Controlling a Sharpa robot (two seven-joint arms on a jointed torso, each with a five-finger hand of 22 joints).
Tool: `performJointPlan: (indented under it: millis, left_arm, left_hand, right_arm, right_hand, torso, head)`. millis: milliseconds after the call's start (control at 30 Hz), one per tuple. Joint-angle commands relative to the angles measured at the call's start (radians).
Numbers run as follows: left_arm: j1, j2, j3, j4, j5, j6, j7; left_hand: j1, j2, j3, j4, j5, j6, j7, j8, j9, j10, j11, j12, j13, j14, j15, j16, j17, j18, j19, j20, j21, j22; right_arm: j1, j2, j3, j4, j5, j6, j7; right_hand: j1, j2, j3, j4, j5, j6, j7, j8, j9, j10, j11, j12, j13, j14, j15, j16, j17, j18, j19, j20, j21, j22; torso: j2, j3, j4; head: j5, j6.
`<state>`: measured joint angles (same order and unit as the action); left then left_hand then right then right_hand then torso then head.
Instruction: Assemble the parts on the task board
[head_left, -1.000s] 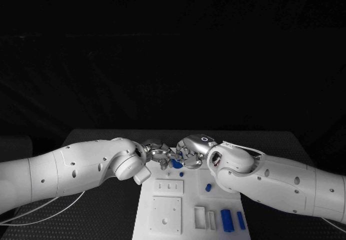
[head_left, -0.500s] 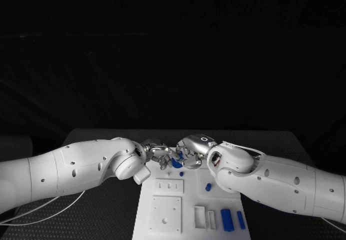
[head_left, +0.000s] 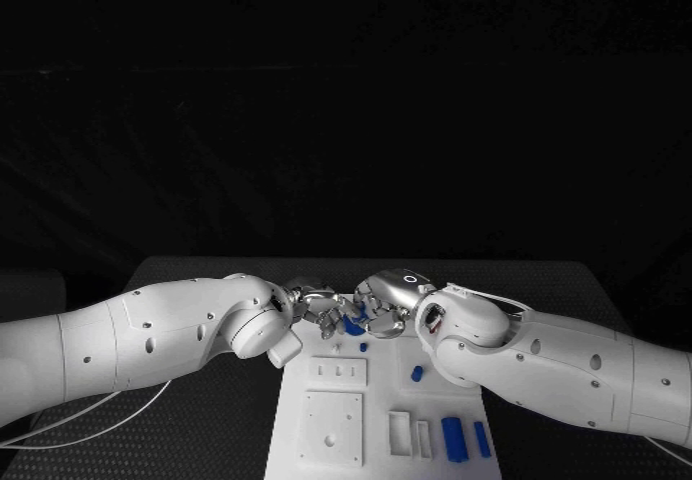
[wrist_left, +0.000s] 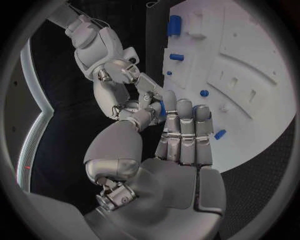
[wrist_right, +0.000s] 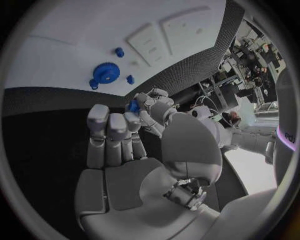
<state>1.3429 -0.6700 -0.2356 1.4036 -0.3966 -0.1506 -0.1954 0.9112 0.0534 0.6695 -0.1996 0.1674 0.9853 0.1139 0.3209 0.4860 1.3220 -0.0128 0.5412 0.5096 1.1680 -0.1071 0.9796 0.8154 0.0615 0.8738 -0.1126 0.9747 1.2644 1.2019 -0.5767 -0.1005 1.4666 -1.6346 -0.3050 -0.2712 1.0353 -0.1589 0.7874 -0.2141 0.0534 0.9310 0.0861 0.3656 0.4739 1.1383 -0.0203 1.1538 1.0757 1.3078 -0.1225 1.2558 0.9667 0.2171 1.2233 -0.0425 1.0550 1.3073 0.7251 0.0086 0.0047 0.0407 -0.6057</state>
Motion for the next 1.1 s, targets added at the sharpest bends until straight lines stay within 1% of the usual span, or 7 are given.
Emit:
performJointPlan:
  millis: [33,133,233,400,767,867,1100]
  left_arm:
    - [0.004,-0.001,0.003,-0.002,-0.013,-0.033,0.027]
    - [0.004,-0.001,0.003,-0.003,-0.014,-0.034,0.028]
    - [0.004,-0.002,0.003,-0.002,-0.018,-0.034,0.028]
    - [0.004,-0.003,0.003,-0.003,-0.029,-0.03,0.026]
    - [0.004,-0.006,0.003,-0.004,-0.062,-0.022,0.018]
    - [0.004,-0.006,0.003,-0.004,-0.081,-0.018,0.01]
    - [0.003,-0.01,0.002,-0.004,-0.206,-0.011,-0.031]
  left_hand:
    - [-0.002,0.005,0.007,-0.002,0.01,0.054,-0.028,0.01,0.011,0.002,-0.01,0.008,0.002,0.004,-0.009,0.007,-0.002,-0.009,0.009,-0.096,0.005,-0.002]
    - [-0.004,0.003,0.011,-0.005,0.017,0.059,-0.031,0.017,0.024,0.005,-0.013,0.011,0.003,0.007,-0.012,0.013,-0.003,-0.009,0.011,-0.098,0.009,-0.004]
    - [-0.005,0.002,0.013,-0.007,0.022,0.06,-0.033,0.02,0.03,0.007,-0.014,0.012,0.004,0.008,-0.013,0.015,-0.004,-0.009,0.012,-0.099,0.011,-0.005]
    - [-0.005,0.001,0.015,-0.009,0.025,0.062,-0.034,0.023,0.039,0.008,-0.015,0.013,0.004,0.008,-0.014,0.018,-0.005,-0.009,0.012,-0.1,0.013,-0.007]
    - [-0.005,0.0,0.018,-0.012,0.031,0.066,-0.036,0.027,0.048,0.01,-0.016,0.015,0.005,0.009,-0.015,0.022,-0.006,-0.009,0.013,-0.102,0.016,-0.008]
    - [-0.005,0.0,0.018,-0.013,0.033,0.066,-0.036,0.028,0.05,0.01,-0.017,0.015,0.005,0.009,-0.015,0.022,-0.006,-0.01,0.013,-0.102,0.016,-0.008]
    - [-0.006,-0.002,0.018,-0.016,0.039,0.068,-0.038,0.031,0.059,0.013,-0.018,0.017,0.006,0.011,-0.016,0.027,-0.007,-0.01,0.014,-0.103,0.019,-0.01]
  right_arm:
    - [-0.006,-0.003,-0.003,-0.001,0.002,0.005,0.011]
    - [-0.009,-0.007,-0.003,-0.002,0.0,0.0,0.011]
    - [-0.011,-0.009,-0.003,-0.003,-0.002,-0.002,0.01]
    - [-0.013,-0.012,-0.003,-0.002,-0.012,-0.005,0.008]
    - [-0.019,-0.022,-0.003,0.012,-0.019,-0.009,-0.001]
    - [-0.019,-0.028,-0.003,0.005,-0.029,-0.02,-0.006]
    - [-0.019,-0.062,0.0,-0.038,-0.043,-0.066,-0.011]
  right_hand:
    - [-0.02,-0.033,-0.014,0.011,0.002,0.115,0.0,-0.001,-0.004,-0.008,-0.004,-0.002,0.0,-0.001,-0.005,-0.007,-0.002,0.045,0.002,0.006,0.002,0.006]
    - [-0.047,-0.078,-0.026,0.039,-0.003,0.108,0.002,-0.009,-0.009,-0.011,-0.002,-0.007,-0.002,-0.001,-0.004,-0.011,-0.005,0.045,0.004,0.005,-0.001,0.003]
    - [-0.056,-0.094,-0.032,0.057,-0.003,0.105,0.003,-0.012,-0.01,-0.014,-0.001,-0.01,-0.004,0.0,-0.004,-0.013,-0.005,0.045,0.005,0.003,-0.003,0.001]
    - [-0.057,-0.099,-0.036,0.069,-0.003,0.103,0.003,-0.014,-0.011,-0.015,-0.001,-0.013,-0.005,0.0,-0.004,-0.014,-0.006,0.045,0.006,0.0,-0.005,0.0]
    - [-0.056,-0.1,-0.036,0.073,-0.003,0.103,0.003,-0.015,-0.011,-0.015,-0.001,-0.014,-0.005,-0.001,-0.004,-0.015,-0.006,0.045,0.006,-0.001,-0.006,-0.001]
    - [-0.055,-0.101,-0.036,0.076,-0.003,0.102,0.004,-0.015,-0.011,-0.016,-0.001,-0.014,-0.005,-0.001,-0.004,-0.016,-0.006,0.045,0.005,-0.002,-0.006,-0.001]
    - [-0.05,-0.11,-0.033,0.084,-0.003,0.1,0.004,-0.018,-0.013,-0.017,0.0,-0.016,-0.006,-0.001,-0.003,-0.018,-0.007,0.045,0.004,-0.003,-0.009,-0.003]
  torso:
    - [0.0,0.0001,-0.0003]
    - [0.0,0.0002,-0.0004]
    - [0.0,0.0004,-0.0003]
    - [0.0,0.0004,-0.0008]
    - [0.0,0.0001,0.0002]
    - [0.0,-0.0003,0.0001]
    - [0.0,-0.0005,0.0004]
  head:
    - [0.0,0.0]
    - [0.001,-0.001]
    - [0.001,-0.002]
    - [0.0,-0.002]
    - [-0.001,-0.002]
    - [-0.001,-0.002]
    - [0.001,-0.001]
